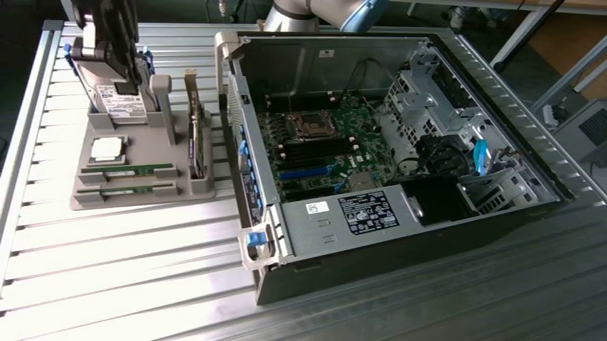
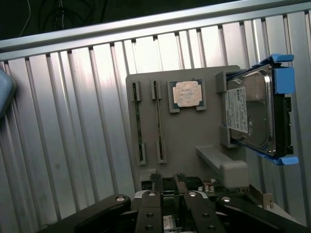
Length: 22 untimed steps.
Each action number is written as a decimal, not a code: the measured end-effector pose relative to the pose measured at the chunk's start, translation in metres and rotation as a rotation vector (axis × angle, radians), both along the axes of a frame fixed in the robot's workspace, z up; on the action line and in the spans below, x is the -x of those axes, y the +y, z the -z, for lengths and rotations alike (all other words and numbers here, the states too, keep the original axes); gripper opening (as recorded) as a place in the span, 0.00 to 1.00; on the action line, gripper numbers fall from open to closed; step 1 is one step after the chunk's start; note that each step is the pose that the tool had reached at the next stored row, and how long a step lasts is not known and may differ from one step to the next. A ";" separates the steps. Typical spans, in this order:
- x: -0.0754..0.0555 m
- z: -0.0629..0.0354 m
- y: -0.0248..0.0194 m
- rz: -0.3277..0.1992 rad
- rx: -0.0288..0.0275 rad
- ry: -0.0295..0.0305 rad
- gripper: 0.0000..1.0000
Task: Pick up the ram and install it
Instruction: 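Pick up the ram and move it above insertion slot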
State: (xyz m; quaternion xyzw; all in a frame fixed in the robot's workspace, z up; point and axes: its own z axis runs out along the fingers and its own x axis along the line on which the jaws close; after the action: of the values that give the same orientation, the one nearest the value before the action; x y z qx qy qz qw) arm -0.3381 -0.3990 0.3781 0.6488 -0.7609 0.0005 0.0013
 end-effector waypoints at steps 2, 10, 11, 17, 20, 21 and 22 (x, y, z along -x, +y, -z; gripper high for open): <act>0.000 0.0024 0.0000 0.000 0.0000 0.0000 0.23; 0.000 0.0147 0.0000 0.000 0.0001 0.0000 0.23; 0.000 0.0154 0.0000 0.000 0.0000 0.0000 0.23; 0.000 0.0228 0.0000 0.000 0.0000 0.0000 0.23; 0.000 0.0332 0.0000 0.000 0.0000 -0.0001 0.23; 0.000 0.0342 0.0000 0.000 0.0000 -0.0001 0.23; 0.000 0.0352 0.0000 0.000 0.0000 0.0000 0.23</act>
State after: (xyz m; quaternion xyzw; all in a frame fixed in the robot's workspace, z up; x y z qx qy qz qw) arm -0.3381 -0.3990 0.3429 0.6488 -0.7609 0.0005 0.0013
